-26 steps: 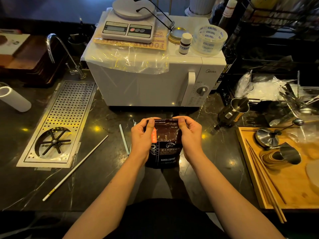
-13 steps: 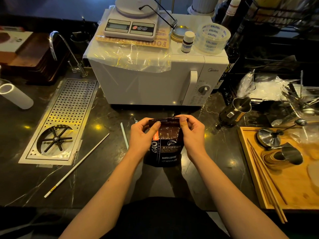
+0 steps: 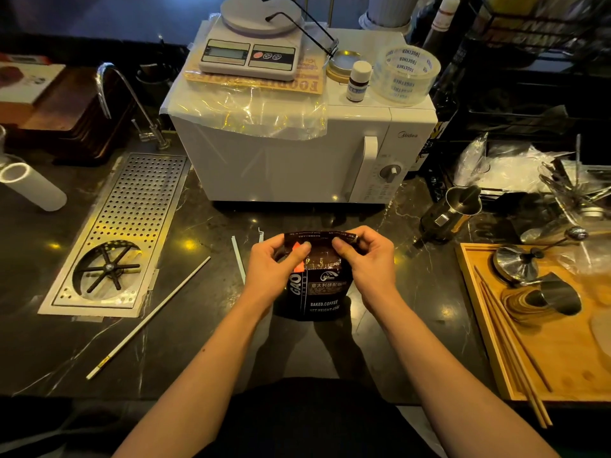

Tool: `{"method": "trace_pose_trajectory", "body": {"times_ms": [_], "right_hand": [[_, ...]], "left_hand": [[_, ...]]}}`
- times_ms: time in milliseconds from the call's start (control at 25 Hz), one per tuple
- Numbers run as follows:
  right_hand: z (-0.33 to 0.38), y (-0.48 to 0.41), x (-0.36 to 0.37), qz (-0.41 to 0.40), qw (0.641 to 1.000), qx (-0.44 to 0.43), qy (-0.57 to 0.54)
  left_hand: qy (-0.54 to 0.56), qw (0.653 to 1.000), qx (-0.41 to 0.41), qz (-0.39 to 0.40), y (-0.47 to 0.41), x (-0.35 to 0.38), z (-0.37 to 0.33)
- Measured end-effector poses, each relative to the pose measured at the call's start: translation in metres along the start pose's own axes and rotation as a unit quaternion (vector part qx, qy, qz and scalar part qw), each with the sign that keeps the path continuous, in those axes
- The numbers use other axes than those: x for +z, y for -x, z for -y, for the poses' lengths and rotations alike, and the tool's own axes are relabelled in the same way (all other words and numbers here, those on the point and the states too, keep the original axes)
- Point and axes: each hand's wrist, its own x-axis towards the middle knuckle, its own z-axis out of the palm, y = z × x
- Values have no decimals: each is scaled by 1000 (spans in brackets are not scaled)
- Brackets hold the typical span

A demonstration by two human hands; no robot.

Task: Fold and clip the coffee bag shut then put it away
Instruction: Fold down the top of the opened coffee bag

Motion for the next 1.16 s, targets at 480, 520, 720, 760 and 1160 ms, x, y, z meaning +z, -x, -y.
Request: {"method": "trace_pose_trajectory", "body": {"times_ms": [480, 520, 720, 760, 1160], "right_hand": [[-3, -7, -15, -9, 989, -49, 138], [-5, -7, -13, -22, 989, -50, 134], [-14, -1, -13, -33, 997, -25, 65], [-14, -1, -15, -36, 996, -36, 76], [-5, -11, -37, 84, 988, -49, 120]], "left_hand": [[-24, 1000, 14, -4, -8, -1, 4], [-17, 1000, 12, -6, -6, 1, 3], [11, 1000, 14, -6, 0, 5, 3], [13, 1000, 14, -7, 0, 4, 3], [-22, 1000, 15, 10, -7, -2, 3]]}}
